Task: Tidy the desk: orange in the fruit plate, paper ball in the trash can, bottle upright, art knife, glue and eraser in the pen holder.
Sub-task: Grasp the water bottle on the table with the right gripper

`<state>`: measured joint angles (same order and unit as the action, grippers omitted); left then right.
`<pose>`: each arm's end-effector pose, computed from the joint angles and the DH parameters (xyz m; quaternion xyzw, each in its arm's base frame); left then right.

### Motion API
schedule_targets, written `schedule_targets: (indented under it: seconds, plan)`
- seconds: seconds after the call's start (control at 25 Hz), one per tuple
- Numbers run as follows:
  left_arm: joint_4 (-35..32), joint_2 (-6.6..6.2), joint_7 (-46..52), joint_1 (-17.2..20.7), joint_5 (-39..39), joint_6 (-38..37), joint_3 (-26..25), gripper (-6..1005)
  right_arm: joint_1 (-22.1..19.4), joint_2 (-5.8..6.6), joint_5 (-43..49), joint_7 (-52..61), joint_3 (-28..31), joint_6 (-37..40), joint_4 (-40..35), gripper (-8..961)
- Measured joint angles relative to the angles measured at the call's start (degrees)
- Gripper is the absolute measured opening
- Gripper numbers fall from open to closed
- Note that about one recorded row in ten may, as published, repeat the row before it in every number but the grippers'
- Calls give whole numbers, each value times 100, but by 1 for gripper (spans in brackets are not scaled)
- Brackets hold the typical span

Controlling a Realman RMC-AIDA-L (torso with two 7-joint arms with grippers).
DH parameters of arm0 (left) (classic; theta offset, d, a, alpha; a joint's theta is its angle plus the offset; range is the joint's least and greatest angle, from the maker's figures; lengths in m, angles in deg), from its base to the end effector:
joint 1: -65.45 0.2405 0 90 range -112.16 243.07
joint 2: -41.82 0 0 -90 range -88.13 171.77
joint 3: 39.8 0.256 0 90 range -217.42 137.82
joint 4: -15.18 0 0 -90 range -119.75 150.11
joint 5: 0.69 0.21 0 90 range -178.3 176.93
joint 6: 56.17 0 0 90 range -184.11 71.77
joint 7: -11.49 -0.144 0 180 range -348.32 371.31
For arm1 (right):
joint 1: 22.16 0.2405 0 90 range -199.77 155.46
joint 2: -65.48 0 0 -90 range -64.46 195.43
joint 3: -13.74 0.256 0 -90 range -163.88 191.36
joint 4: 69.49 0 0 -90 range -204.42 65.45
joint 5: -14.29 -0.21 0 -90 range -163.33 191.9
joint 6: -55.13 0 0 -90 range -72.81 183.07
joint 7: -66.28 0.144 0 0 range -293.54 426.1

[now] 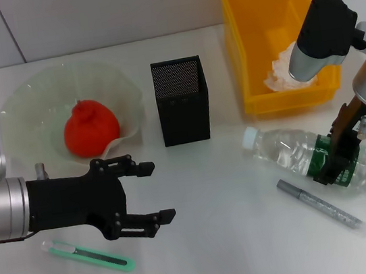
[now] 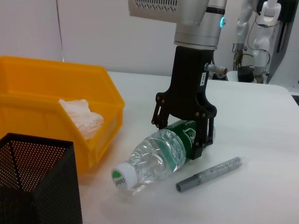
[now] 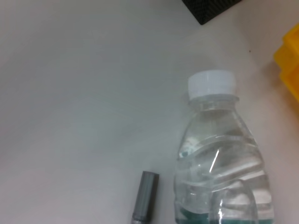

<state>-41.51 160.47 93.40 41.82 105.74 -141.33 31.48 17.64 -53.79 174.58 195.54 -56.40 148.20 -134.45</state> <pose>-0.2172 0.3121 -0.0254 -0.9864 -0.0595 -0.1422 0.0562 0.2237 0.3620 0.0111 -0.9132 0.2701 -0.2774 0.1268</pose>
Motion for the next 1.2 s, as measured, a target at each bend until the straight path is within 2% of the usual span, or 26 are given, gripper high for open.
schedule_targets:
  seconds: [1.2]
  plan:
    - [-2,-5,-9,-20,7,0,0,744,128,17,104,273,-149,-152,306,775]
